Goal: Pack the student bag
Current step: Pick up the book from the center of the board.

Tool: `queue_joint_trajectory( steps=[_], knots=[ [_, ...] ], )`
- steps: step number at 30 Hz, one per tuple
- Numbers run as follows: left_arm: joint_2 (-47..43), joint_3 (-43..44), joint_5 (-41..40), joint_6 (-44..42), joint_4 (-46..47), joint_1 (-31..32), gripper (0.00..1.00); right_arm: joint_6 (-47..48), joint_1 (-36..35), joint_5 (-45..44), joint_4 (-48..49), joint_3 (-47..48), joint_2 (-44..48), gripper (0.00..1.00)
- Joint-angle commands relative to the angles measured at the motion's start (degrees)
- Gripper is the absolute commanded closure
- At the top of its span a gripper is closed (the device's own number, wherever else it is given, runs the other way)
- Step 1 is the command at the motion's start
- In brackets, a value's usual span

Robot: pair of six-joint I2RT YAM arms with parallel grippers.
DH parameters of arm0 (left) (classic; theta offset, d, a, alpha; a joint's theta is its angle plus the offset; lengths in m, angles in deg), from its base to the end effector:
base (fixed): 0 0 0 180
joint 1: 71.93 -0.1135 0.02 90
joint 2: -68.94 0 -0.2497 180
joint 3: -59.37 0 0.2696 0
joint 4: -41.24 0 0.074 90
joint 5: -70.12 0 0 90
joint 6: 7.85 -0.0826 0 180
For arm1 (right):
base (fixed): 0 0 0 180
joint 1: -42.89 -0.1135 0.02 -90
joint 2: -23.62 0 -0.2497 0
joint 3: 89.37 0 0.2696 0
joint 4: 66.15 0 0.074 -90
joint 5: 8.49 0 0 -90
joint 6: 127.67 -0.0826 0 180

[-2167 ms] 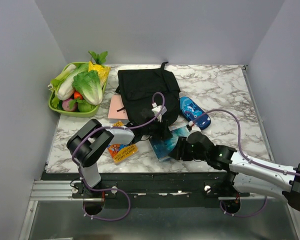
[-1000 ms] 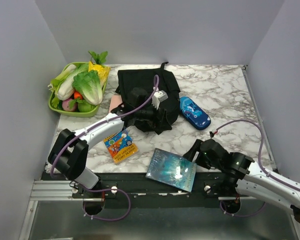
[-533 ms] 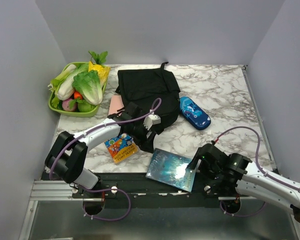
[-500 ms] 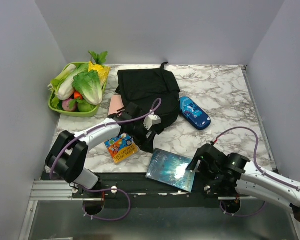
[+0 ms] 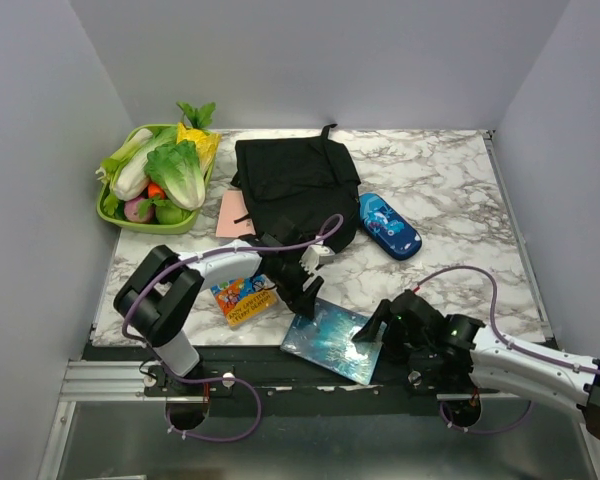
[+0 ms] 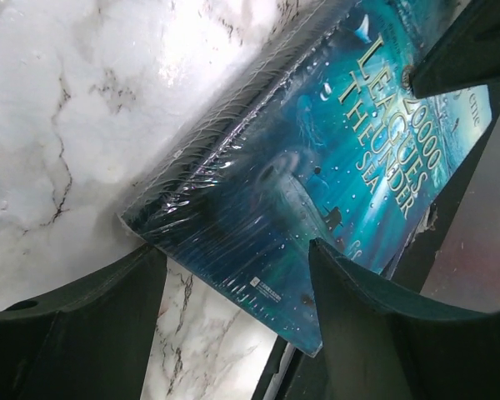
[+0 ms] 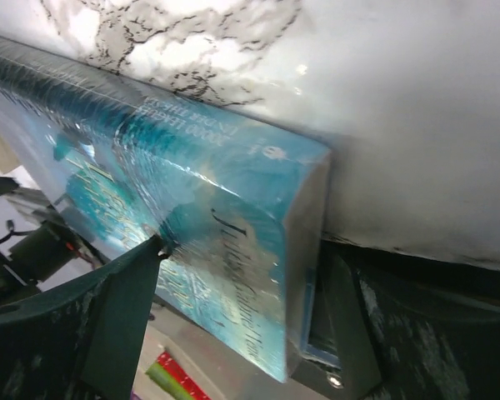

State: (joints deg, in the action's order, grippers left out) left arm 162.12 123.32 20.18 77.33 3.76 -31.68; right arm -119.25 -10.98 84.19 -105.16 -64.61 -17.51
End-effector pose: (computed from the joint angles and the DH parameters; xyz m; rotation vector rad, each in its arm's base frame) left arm 0.2125 -0.2495 0.1051 1.2468 2.4649 -1.1293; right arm 0.1027 0.1473 0.0730 0.6587 2.7570 0.8426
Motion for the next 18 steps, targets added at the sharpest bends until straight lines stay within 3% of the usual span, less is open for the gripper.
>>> queue_joint_trajectory(
  steps=[1,4,10,14,18],
  knots=[
    [2.4,0.6,0.8,-0.4,0.5,1.4,0.25,-3.4,-0.1,2.0,11.1,-4.3,-3.3,0.17],
    [2.0,0.5,0.8,0.9,2.0,2.6,0.27,-5.7,-0.1,0.8,17.9,-6.4,-2.1,0.26],
    [1.9,0.1,2.0,3.6,4.3,3.9,0.29,-5.6,0.0,-7.1,21.0,-4.1,6.0,0.50],
    [1.5,1.2,3.5,6.6,6.1,4.0,0.32,-3.8,-0.1,-10.3,22.5,-2.1,8.6,0.51],
    [1.6,2.5,5.8,11.0,8.8,4.1,0.32,-1.7,0.0,-10.4,30.2,-3.0,6.3,0.47]
  ],
)
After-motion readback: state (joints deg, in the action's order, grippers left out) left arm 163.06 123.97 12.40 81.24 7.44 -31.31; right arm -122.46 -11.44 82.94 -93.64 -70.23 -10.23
